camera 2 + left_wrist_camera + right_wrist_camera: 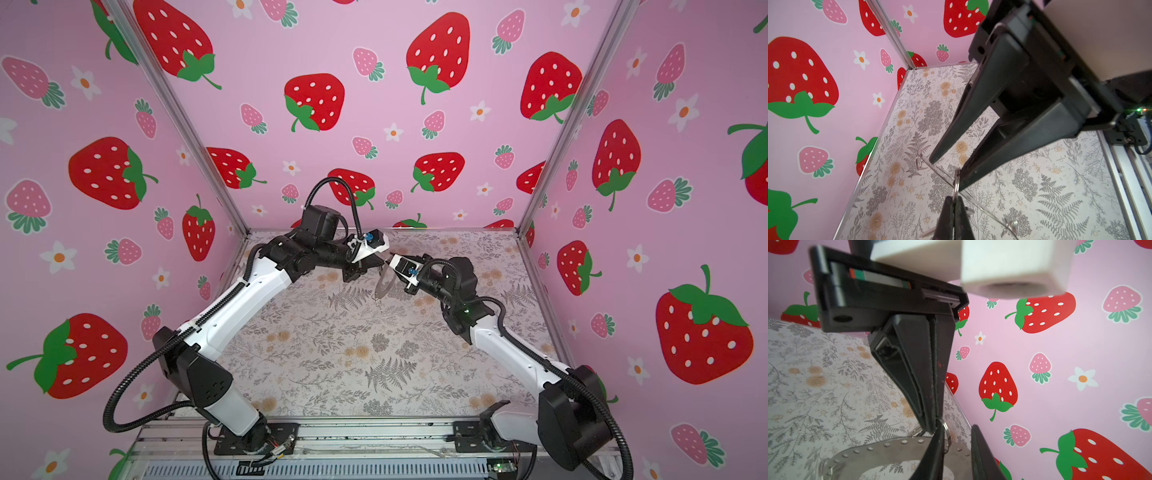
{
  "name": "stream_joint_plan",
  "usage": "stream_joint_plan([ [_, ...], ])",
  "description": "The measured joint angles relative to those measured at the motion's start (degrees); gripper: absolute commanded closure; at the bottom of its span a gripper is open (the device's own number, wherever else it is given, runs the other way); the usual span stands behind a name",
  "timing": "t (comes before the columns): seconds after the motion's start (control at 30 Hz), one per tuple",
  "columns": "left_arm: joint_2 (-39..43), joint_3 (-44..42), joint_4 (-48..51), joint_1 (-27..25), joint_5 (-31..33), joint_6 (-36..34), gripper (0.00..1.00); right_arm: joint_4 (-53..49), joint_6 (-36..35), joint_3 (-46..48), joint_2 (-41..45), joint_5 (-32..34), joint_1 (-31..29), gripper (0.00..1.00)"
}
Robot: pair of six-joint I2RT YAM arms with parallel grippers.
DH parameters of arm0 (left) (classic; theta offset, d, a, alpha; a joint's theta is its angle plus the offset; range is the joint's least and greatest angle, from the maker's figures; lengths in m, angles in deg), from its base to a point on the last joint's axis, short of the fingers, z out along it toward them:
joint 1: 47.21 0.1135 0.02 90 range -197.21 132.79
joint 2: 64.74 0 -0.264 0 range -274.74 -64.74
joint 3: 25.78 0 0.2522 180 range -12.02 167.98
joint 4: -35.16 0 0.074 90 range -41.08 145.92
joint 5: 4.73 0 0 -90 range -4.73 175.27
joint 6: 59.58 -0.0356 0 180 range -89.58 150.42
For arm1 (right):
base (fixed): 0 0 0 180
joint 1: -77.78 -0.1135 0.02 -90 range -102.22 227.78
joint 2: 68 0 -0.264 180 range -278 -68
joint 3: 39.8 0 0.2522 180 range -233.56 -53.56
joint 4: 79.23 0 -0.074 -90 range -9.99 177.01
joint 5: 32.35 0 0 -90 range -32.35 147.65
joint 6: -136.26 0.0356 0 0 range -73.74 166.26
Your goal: Put the keys on the keyring
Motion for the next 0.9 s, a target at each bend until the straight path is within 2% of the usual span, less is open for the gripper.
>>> stream_joint_plan([
  [0.2, -0.72, 1.01, 3.78, -0.68, 3.26, 0.28, 1.0, -2.86, -3.67, 0.0, -0.02, 4.46, -1.95, 0.79],
  [0.5, -0.72, 1.77, 5.07, -1.22, 4.63, 1.11, 1.0, -4.24, -5.31, -0.46, -0.09, 6.16, -2.91, 0.8],
  [0.87, -0.72, 1.95, 4.44, -1.53, 7.3, 0.66, 1.0, -7.48, -5.35, -2.45, -1.18, 7.28, -3.91, 1.0],
  [0.9, -0.72, 1.95, 4.39, -1.57, 7.56, 0.61, 0.88, -7.56, -5.29, -2.45, -1.18, 7.26, -3.93, 1.0],
])
